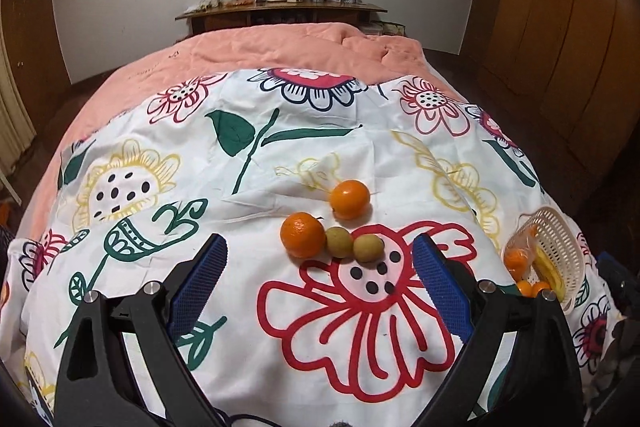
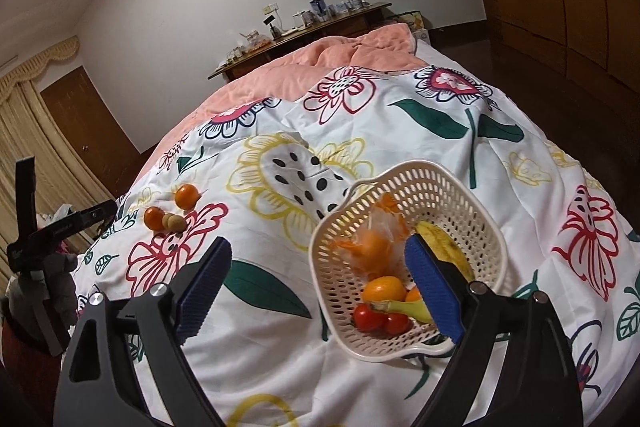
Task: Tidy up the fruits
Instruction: 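Close the left gripper around the larger loose orange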
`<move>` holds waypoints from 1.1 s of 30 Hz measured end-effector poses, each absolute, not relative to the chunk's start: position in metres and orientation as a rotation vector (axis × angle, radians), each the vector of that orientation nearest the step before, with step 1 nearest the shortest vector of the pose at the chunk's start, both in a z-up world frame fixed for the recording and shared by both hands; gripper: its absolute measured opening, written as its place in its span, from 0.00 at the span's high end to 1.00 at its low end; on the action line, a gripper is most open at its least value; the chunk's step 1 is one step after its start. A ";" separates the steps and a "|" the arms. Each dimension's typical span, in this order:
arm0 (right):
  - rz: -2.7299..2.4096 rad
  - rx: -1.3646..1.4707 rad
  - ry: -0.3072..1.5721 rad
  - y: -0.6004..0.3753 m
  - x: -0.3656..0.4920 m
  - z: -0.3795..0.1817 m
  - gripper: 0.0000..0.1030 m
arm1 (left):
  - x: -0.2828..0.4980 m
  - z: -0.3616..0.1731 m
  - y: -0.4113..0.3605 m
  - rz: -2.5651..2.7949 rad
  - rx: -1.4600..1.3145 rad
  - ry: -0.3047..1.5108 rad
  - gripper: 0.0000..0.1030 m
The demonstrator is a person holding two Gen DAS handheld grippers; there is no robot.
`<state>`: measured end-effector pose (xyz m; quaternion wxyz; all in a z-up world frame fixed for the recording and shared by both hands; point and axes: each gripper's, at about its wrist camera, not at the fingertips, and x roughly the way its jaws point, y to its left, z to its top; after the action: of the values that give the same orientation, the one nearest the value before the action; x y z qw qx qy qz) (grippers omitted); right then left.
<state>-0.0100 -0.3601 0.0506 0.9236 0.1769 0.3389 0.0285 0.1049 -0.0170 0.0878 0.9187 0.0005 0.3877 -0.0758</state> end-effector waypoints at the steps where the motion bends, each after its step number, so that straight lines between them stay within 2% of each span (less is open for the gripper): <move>1: 0.062 0.359 0.696 -0.357 -0.008 0.052 0.13 | 0.107 0.086 -0.017 -0.157 -0.003 0.803 0.08; 5: 0.067 0.345 0.690 -0.349 -0.003 0.058 0.12 | 0.120 0.075 -0.017 -0.162 -0.022 0.848 0.10; 13: 0.126 0.329 0.678 -0.327 0.016 0.076 0.12 | 0.148 0.045 -0.014 -0.158 -0.109 0.964 0.36; 25: 0.193 0.235 0.744 -0.272 0.085 0.074 0.12 | 0.171 0.026 -0.002 -0.160 -0.170 0.986 0.38; 28: 0.205 0.213 0.774 -0.257 0.111 0.069 0.12 | 0.177 0.027 -0.002 -0.198 -0.198 0.981 0.48; 33: 0.221 0.183 0.824 -0.240 0.147 0.057 0.12 | 0.184 0.022 0.004 -0.228 -0.251 0.977 0.57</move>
<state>0.1473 -0.2400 0.0574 0.9063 0.0884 0.3992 0.1071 0.1845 0.0039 0.0223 0.8691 -0.1200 0.4672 -0.1092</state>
